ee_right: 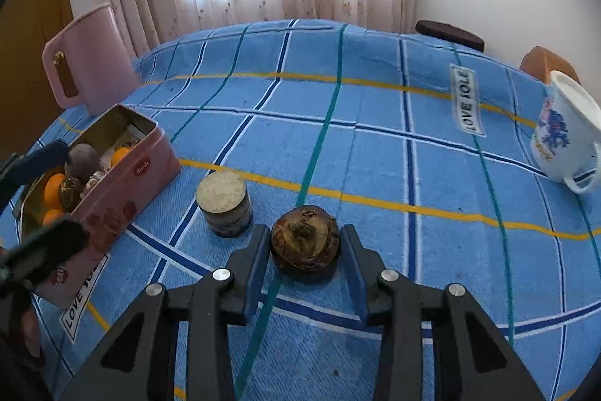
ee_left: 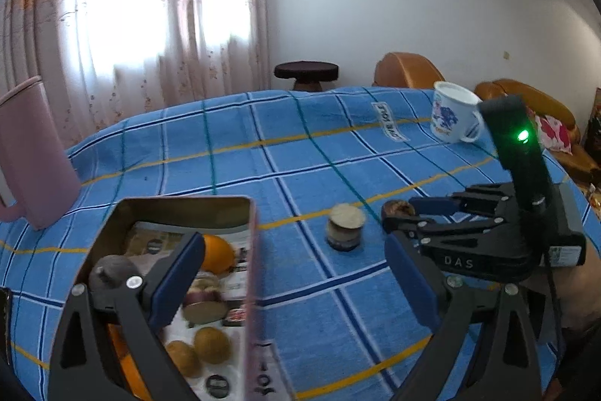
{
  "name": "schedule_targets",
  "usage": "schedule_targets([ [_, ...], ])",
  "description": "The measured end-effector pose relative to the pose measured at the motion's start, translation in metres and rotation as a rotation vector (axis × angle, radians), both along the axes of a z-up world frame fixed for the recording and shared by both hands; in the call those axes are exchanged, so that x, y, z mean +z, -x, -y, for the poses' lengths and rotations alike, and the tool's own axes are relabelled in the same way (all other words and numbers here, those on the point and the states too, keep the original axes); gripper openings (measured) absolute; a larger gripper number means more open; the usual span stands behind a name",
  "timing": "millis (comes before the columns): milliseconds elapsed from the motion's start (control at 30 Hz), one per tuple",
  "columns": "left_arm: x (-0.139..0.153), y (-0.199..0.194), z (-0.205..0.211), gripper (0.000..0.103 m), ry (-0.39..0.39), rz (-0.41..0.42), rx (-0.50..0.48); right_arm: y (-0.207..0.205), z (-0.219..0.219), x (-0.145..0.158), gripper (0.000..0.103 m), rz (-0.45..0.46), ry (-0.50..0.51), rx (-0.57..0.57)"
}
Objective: Organize fruits
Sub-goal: 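Grasp the round cake with the left gripper while the right gripper grasps a brown swirled cake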
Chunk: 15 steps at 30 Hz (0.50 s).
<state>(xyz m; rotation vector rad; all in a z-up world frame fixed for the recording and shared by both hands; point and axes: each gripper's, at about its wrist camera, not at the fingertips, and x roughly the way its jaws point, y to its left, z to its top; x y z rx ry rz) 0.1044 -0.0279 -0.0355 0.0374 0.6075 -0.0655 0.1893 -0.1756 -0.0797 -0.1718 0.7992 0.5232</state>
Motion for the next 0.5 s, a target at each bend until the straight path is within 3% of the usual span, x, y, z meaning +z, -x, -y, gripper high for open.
schedule_targets([
  [267,-0.004,-0.016,0.037,0.098,-0.037,-0.041,-0.065,0.009,0.039,0.014,0.040,0.080,-0.046,-0.106],
  [500,-0.028,-0.051,0.044,0.080,-0.024,-0.155,-0.048,0.014,0.041,0.019,0.040,0.110,-0.057,-0.110],
])
